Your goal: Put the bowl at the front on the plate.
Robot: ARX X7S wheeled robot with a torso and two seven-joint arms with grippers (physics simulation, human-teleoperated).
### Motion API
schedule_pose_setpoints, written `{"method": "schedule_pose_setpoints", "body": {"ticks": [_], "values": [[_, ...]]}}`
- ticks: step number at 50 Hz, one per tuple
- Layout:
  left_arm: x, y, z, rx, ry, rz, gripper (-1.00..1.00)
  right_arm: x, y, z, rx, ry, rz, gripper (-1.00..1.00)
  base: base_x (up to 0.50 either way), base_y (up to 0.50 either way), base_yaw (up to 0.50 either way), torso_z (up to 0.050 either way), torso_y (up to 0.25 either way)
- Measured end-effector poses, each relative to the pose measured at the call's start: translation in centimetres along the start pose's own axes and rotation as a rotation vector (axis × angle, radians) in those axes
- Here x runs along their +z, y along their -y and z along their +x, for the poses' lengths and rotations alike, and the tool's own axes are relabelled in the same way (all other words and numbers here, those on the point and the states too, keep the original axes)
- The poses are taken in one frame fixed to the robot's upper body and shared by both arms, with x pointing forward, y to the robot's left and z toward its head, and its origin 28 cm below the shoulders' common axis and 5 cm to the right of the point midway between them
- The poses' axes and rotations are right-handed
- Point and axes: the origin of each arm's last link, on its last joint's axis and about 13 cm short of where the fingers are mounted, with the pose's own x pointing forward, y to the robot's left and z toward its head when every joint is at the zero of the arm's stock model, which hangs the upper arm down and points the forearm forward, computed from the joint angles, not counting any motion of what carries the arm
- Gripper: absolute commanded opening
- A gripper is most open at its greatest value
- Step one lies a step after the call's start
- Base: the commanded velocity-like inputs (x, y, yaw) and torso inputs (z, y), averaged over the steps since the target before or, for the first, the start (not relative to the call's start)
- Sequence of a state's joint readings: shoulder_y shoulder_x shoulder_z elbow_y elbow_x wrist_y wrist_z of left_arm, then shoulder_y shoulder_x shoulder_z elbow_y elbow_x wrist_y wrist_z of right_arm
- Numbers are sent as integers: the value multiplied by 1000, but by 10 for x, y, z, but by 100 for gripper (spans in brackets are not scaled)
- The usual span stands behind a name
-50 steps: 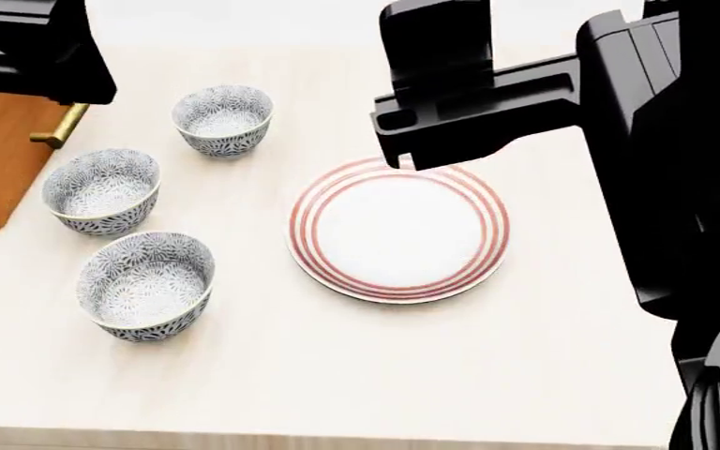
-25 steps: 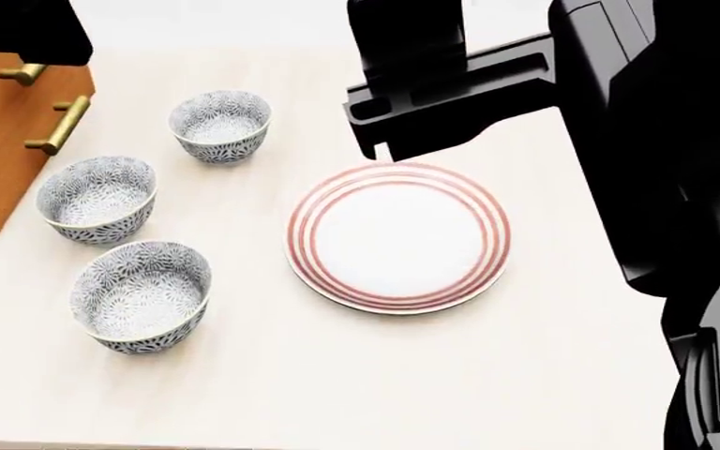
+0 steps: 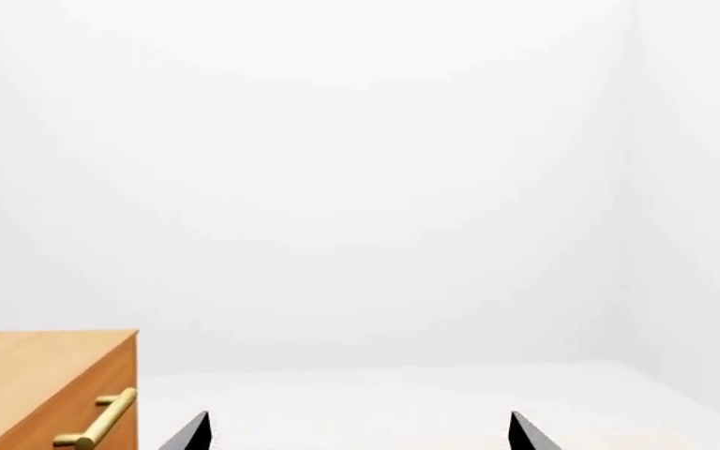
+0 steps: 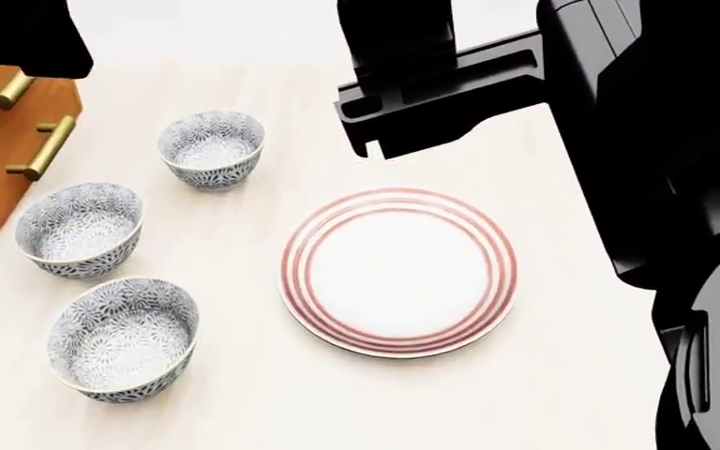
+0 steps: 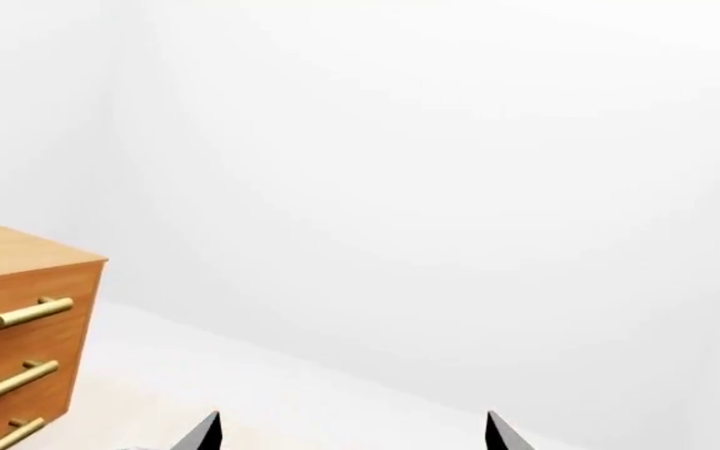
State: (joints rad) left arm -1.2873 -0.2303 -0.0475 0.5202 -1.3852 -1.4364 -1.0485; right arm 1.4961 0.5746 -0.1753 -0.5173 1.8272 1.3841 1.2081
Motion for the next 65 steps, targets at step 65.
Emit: {"method": "schedule_pose_setpoints", "body": {"ticks": [65], "values": [[-4,-1,-2,1,-11,0,100,0,0,-1,-2,13,-1,100,201,0,0,0,0]]}}
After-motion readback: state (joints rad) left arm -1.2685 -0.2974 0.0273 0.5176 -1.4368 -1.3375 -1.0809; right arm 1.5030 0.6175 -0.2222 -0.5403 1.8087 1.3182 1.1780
